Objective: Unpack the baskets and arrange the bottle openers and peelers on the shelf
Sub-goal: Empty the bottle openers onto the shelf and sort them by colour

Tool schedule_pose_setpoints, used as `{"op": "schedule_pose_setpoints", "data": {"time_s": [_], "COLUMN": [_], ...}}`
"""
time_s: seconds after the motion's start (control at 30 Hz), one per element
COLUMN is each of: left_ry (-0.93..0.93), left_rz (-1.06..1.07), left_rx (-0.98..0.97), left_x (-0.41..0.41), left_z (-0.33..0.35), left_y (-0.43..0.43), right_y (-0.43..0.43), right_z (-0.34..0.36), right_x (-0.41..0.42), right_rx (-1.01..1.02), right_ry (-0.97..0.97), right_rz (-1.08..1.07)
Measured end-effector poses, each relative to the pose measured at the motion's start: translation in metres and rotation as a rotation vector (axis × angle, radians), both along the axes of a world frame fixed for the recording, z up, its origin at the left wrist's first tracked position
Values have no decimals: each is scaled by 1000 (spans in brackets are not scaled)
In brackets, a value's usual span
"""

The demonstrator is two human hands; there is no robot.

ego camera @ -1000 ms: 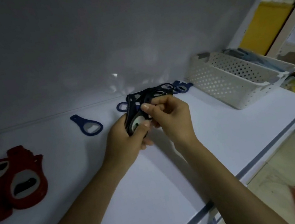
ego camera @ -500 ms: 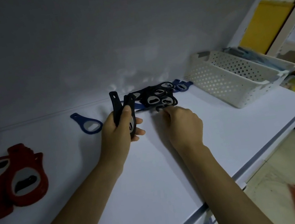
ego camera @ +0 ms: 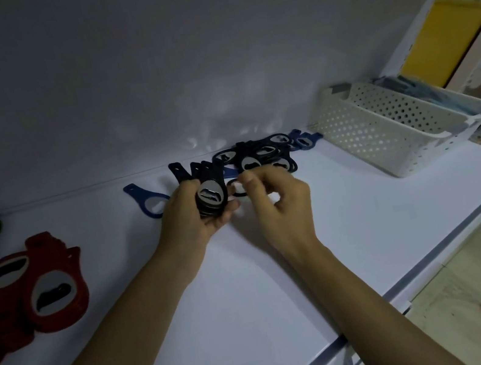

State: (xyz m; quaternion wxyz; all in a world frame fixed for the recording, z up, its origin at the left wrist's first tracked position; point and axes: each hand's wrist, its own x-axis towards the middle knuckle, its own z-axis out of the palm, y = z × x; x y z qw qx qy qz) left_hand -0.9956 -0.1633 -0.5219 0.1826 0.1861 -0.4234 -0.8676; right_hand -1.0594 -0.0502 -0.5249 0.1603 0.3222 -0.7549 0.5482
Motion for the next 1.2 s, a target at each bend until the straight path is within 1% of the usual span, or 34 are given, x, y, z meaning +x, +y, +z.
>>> {"op": "schedule_pose_setpoints", "data": {"time_s": [0.03,0.07,0.13,0.17,0.2,0.27,0.33,0.4,0.47,0.53,0.63,0.7,0.73,0.83,0.97,1.0,1.03,1.1,1.13,1.17,1.2], "left_ry": [10,19,30,34,41,54,44,28,20,22,18,25,36,52,37,33,23,14,26,38,44], "left_rz": [-3,0,15,24,27,33,49,61,65,70,51,20,7,-13,-58,-63,-58,-41,-36,-29,-20], "left_rx": [1,8,35,42,44,45,39,33,22,20,6,-13,-10,2,75,76,59,33,46,74,105], "left_x": [1,1,1,2,2,1,0,-2,-4,-5,-6,-5,-5,-4,-1,-1,-1,-2,-2,-2,-2], "left_z": [1,2,3,3,3,2,1,-1,-2,-2,-3,-3,-3,-3,1,1,0,-2,-2,-2,-2], "left_y": [0,1,3,4,4,4,3,3,3,4,4,3,3,2,-4,-5,-6,-6,-5,-4,-4], "right_y": [0,0,-2,-3,-3,-4,-4,-4,-3,-2,0,2,3,2,-3,-3,-3,-4,-5,-6,-8], "right_z": [0,-2,-6,-9,-10,-8,-6,-4,-1,1,5,4,3,0,-3,-4,-5,-2,2,6,11], "right_x": [-5,-10,-18,-20,-20,-17,-12,-10,-9,-8,-7,-6,-5,0,0,1,3,5,0,-9,-22], "right_rx": [50,186,573,699,738,733,796,832,767,590,291,143,103,88,287,294,257,112,43,9,36], "right_ry": [-9,5,38,42,48,110,235,344,447,495,441,417,432,474,465,413,320,55,-59,-132,-168], "right_rz": [-62,-104,-129,-144,-171,-247,-286,-279,-260,-293,-335,-273,-226,-89,152,194,229,263,217,131,43]}}
